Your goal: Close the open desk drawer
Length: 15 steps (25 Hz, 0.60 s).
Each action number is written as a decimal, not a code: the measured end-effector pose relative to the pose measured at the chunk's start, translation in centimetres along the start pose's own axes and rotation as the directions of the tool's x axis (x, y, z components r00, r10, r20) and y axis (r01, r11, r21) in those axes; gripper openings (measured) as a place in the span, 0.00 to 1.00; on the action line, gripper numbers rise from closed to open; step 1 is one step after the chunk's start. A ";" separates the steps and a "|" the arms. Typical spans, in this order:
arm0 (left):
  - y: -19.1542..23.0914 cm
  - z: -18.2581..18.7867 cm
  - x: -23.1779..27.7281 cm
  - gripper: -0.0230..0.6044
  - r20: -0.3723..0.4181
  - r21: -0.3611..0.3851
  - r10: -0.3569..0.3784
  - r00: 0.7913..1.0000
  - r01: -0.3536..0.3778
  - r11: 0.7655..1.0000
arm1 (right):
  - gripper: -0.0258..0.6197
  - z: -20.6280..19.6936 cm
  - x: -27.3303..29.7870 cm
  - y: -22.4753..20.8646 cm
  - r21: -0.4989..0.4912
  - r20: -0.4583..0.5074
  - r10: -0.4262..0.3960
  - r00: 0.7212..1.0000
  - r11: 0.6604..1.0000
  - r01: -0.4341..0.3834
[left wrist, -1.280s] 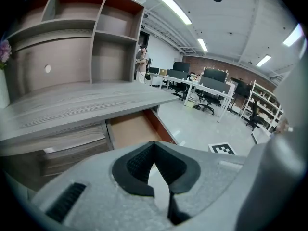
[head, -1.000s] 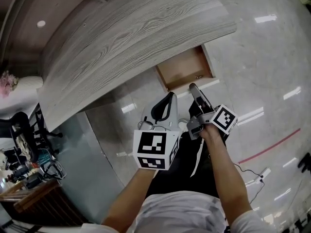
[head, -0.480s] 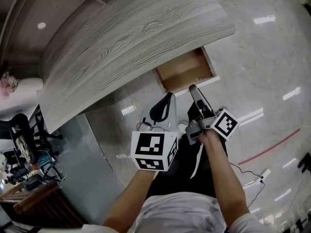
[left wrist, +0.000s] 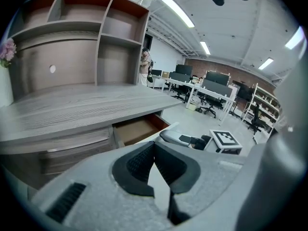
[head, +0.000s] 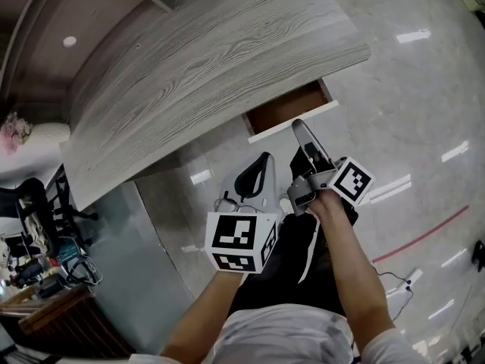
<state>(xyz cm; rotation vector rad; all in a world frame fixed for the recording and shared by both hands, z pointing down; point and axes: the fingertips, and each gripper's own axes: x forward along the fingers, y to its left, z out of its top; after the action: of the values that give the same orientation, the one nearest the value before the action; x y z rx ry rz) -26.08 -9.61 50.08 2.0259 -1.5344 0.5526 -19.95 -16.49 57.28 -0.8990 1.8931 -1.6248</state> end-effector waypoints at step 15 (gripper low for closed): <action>2.0 -0.2 -0.4 0.04 -0.013 0.004 0.018 1.000 -0.018 1.000 | 0.37 1.5 6.1 0.5 -0.057 -0.002 0.052 0.999 0.997 -0.052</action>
<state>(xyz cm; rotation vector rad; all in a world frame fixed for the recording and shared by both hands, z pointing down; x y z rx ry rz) -28.15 -9.59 50.34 2.0087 -1.5466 0.5753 -22.99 -21.99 56.80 -0.8653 1.9558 -1.5475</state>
